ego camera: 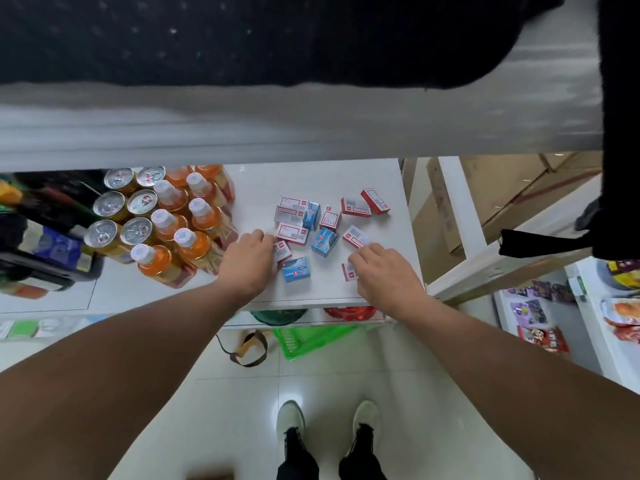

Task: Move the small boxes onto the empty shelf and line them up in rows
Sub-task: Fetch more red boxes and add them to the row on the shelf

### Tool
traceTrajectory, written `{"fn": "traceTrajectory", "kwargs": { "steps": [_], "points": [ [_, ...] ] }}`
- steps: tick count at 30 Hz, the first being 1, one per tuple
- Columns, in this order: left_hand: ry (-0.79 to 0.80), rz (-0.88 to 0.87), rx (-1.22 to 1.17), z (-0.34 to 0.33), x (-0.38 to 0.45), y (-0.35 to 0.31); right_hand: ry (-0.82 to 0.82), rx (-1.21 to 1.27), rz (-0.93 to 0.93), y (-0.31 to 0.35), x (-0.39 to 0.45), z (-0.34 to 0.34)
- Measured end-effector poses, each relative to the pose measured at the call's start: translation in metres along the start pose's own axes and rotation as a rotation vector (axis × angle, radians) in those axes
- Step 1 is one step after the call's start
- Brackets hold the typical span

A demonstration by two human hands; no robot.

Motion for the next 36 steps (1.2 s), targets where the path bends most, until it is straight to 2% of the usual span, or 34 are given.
{"fn": "traceTrajectory", "kwargs": {
  "steps": [6, 18, 27, 36],
  "points": [
    [0.018, 0.082, -0.217, 0.011, -0.022, 0.010, -0.004, 0.119, -0.092, 0.009, -0.010, 0.021],
    [-0.124, 0.096, -0.278, 0.106, -0.099, -0.018, -0.076, 0.133, -0.095, 0.029, -0.057, 0.105],
    [-0.152, 0.023, -0.251, 0.148, -0.160, -0.053, -0.138, 0.163, -0.118, 0.040, -0.105, 0.139],
    [-0.132, -0.162, -0.275, 0.161, -0.198, -0.089, -0.205, 0.154, -0.296, 0.061, -0.190, 0.153]
  ]
}}
Point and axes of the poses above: each hand's wrist, its own x-axis towards the middle knuckle, its own z-axis out of the back of the hand, y = z × x, the point moved 9 cm from there along x, towards the middle knuckle, and after that the axes turned 10 degrees about z, right-handed, at the moved point
